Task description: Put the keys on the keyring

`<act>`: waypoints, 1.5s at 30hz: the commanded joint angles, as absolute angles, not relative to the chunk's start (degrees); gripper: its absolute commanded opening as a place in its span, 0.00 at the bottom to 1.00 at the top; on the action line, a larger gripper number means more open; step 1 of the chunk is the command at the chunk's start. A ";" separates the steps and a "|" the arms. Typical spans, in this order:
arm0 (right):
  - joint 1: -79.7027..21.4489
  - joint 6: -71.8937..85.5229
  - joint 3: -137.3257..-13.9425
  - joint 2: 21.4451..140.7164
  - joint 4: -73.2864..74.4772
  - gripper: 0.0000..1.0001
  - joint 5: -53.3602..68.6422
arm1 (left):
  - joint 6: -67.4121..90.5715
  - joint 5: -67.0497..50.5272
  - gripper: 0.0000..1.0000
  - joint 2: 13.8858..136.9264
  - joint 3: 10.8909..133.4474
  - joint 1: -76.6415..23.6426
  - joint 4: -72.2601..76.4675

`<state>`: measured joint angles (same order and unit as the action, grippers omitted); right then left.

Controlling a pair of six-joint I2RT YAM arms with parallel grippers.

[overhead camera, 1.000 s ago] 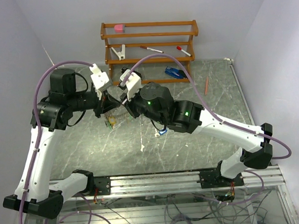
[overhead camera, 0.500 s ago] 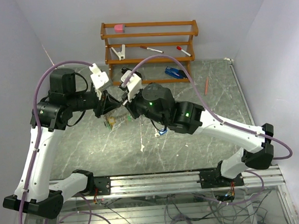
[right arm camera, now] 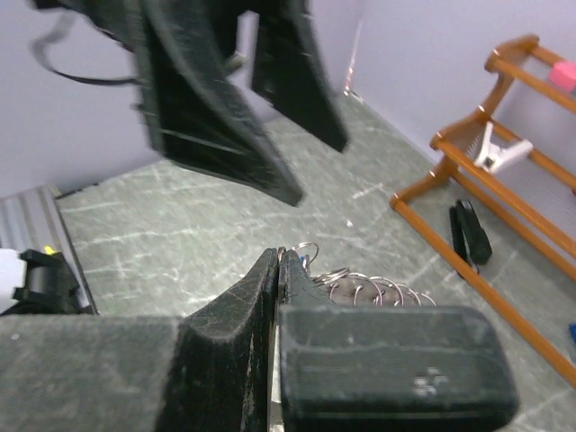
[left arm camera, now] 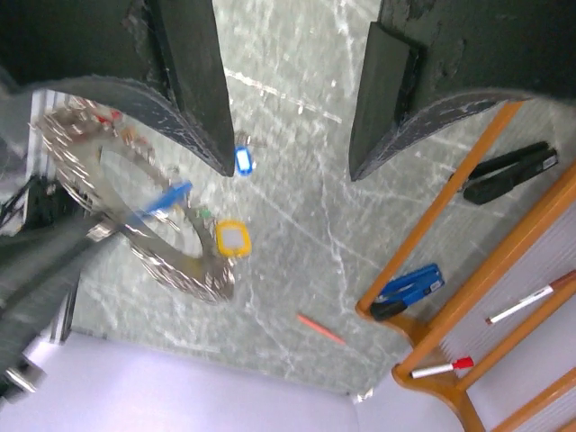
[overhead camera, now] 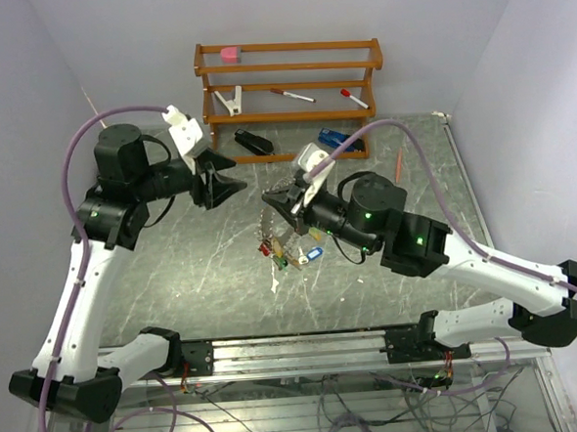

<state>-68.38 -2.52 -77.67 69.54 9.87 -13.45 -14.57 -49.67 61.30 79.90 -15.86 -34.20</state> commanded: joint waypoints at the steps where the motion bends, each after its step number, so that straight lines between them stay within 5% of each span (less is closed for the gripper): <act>1: -68.19 -3.70 -73.83 66.34 -0.41 0.00 -5.39 | 2.00 -52.60 0.68 63.95 75.89 -16.25 -11.30; 4: -68.20 -4.37 -70.58 64.64 -6.54 0.00 -3.91 | 14.02 -51.31 0.69 64.47 73.94 -16.26 -1.44; 31: -68.20 -5.27 -58.14 64.41 -37.33 0.00 -10.57 | 18.07 -44.30 0.63 60.44 69.20 -18.05 -12.76; 45: -68.16 -4.71 -59.78 65.92 -36.19 0.00 -11.93 | 17.16 -43.62 0.62 63.93 80.20 -18.26 -14.68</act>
